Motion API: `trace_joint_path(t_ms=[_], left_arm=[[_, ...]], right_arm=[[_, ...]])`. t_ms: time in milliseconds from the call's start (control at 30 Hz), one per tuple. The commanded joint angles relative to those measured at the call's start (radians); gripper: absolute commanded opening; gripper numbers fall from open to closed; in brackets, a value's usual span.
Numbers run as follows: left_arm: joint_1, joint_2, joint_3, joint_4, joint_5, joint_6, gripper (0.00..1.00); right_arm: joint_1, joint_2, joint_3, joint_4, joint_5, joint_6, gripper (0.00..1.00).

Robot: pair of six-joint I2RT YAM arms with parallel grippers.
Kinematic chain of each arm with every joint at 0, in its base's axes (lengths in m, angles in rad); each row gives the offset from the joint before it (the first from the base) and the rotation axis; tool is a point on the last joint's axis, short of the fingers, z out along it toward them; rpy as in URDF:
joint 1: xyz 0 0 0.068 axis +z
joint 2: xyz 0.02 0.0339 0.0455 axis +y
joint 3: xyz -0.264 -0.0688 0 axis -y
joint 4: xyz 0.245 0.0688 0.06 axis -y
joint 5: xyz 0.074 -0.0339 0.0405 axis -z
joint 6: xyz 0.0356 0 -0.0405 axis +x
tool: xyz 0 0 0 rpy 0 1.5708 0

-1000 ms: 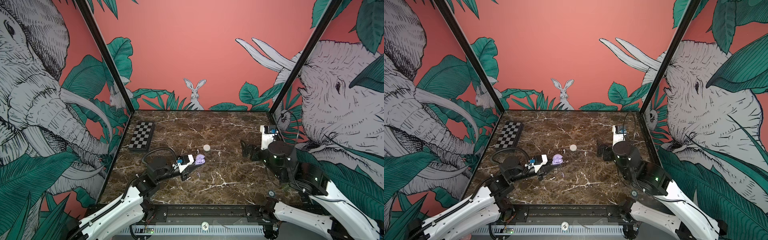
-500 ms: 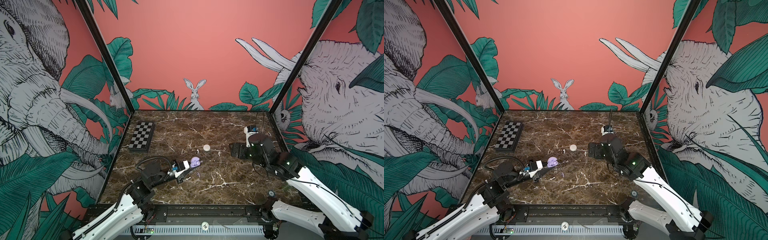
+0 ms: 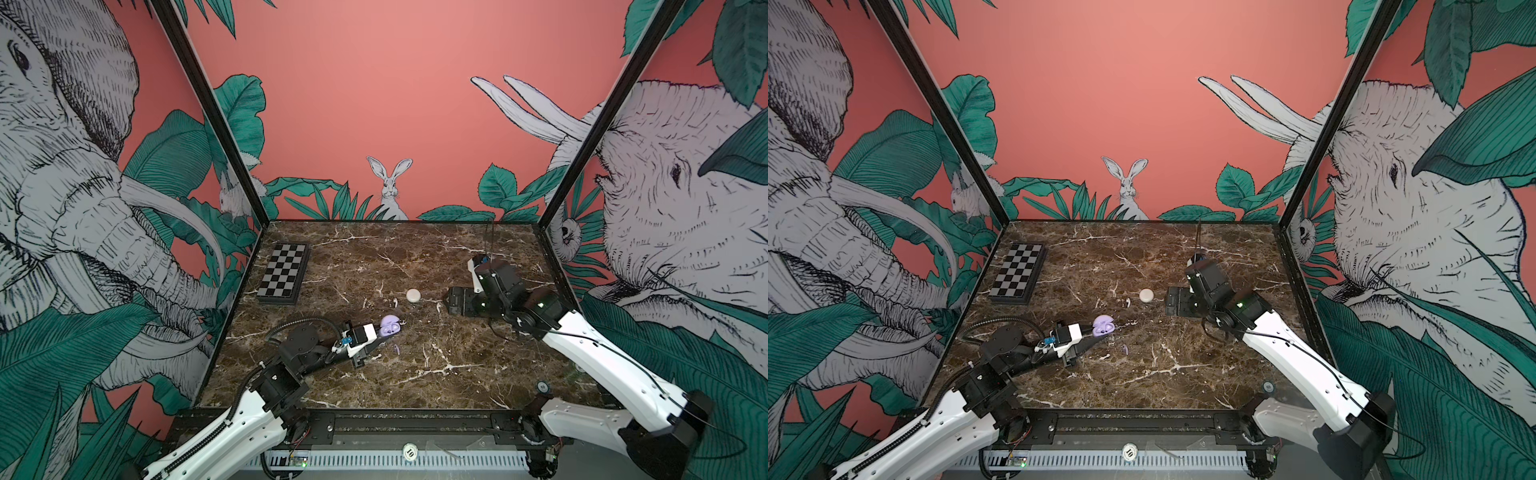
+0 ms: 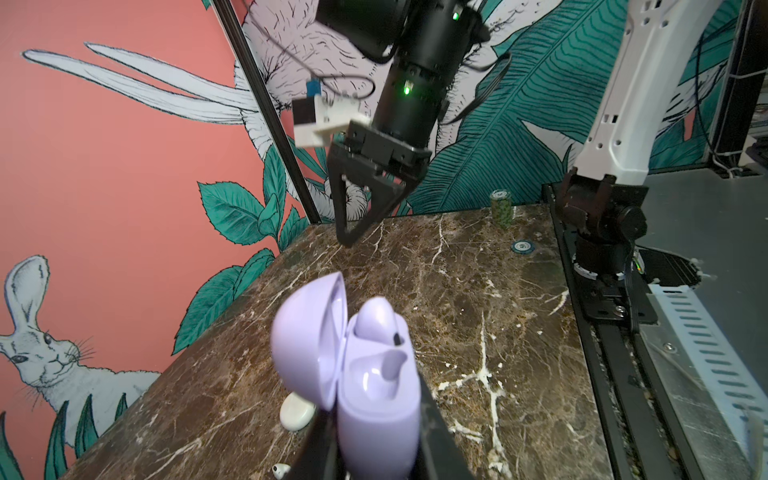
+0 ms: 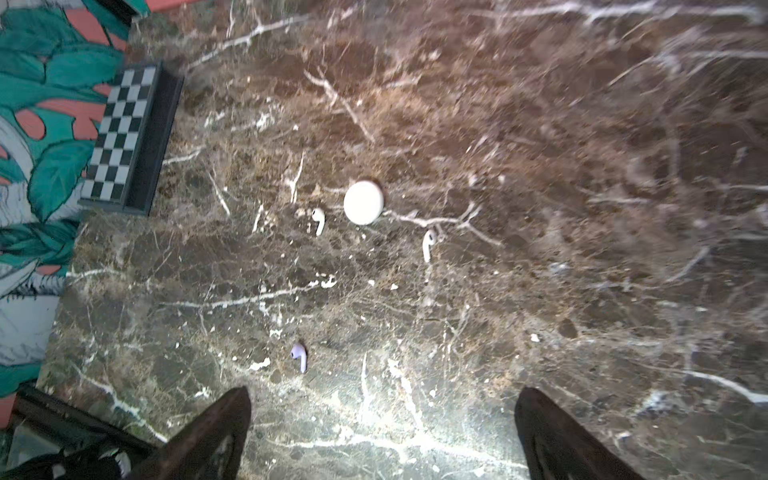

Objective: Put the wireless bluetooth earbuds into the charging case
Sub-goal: 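Swing the right gripper over the second lavender earbud on the table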

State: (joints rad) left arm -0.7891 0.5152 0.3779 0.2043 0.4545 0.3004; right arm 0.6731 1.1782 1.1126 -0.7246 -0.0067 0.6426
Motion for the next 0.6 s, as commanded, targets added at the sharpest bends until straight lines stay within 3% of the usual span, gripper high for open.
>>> trace_joint_path(t_ms=[0,267,567], left_arm=[[0.003,-0.01,-0.01,0.045,0.007,0.023,0.0],[0.003,-0.009,-0.015,0.056,0.015,0.023,0.0],[0.003,-0.004,-0.012,0.05,0.019,0.034,0.0]], right_arm=[[-0.004,0.085,-0.016,0.046,-0.139,-0.017,0.98],[0.02,0.272,-0.002,0.109,-0.25,-0.009,0.9],[0.16,0.442,0.071,0.063,-0.147,-0.026,0.86]])
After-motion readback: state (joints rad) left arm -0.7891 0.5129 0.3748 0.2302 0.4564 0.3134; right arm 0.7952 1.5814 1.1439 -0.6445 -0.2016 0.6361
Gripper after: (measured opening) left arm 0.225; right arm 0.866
